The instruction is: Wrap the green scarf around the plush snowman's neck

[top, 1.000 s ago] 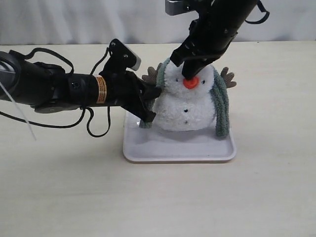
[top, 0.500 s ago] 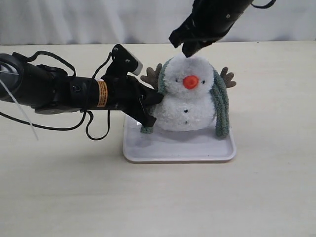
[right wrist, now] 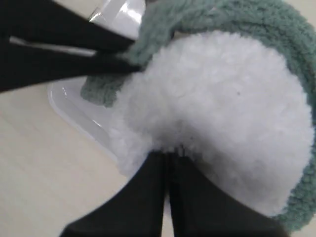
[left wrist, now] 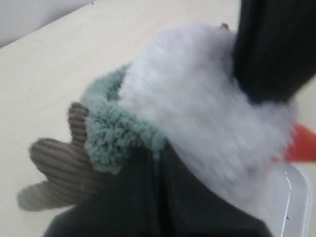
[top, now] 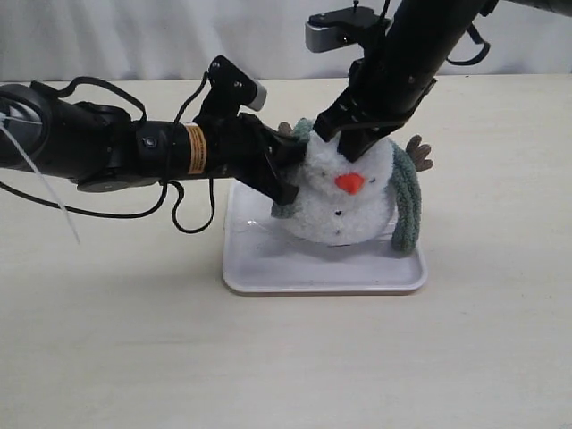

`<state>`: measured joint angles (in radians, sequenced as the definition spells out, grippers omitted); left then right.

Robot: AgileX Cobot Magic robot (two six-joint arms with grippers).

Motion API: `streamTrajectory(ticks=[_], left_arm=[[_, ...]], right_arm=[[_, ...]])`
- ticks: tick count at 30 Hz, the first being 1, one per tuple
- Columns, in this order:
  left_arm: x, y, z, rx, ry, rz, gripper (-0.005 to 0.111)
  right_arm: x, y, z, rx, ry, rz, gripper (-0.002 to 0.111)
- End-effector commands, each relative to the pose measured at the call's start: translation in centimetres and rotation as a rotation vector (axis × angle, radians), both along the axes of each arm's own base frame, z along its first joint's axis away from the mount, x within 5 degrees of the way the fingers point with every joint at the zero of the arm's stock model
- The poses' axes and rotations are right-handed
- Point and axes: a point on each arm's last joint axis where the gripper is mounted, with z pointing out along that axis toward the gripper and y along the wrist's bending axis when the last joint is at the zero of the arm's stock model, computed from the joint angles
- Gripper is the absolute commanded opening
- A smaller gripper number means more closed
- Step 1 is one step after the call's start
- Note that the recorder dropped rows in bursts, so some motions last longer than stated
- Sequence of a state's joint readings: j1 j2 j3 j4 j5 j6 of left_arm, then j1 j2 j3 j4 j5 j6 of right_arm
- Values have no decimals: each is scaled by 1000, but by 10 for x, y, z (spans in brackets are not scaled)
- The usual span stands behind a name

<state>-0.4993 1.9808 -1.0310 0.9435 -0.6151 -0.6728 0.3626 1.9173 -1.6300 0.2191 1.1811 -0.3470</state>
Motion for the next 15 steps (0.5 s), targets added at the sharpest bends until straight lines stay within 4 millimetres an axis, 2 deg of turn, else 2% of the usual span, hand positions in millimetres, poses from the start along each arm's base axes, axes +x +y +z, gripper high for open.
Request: streamTrajectory(ticks=[1,5,15], left_arm=[[3,-2,6,-25,8,9,0],[-5,-2,-7,71,79,-59,0],[-23,2,-21,215,255,-198,0]], right_arm=[[-5,-1,-12,-20,60,26,4],[-4,-1,-12,-16,45,27,4],[-6,-2,2,-3,-5,25,4]])
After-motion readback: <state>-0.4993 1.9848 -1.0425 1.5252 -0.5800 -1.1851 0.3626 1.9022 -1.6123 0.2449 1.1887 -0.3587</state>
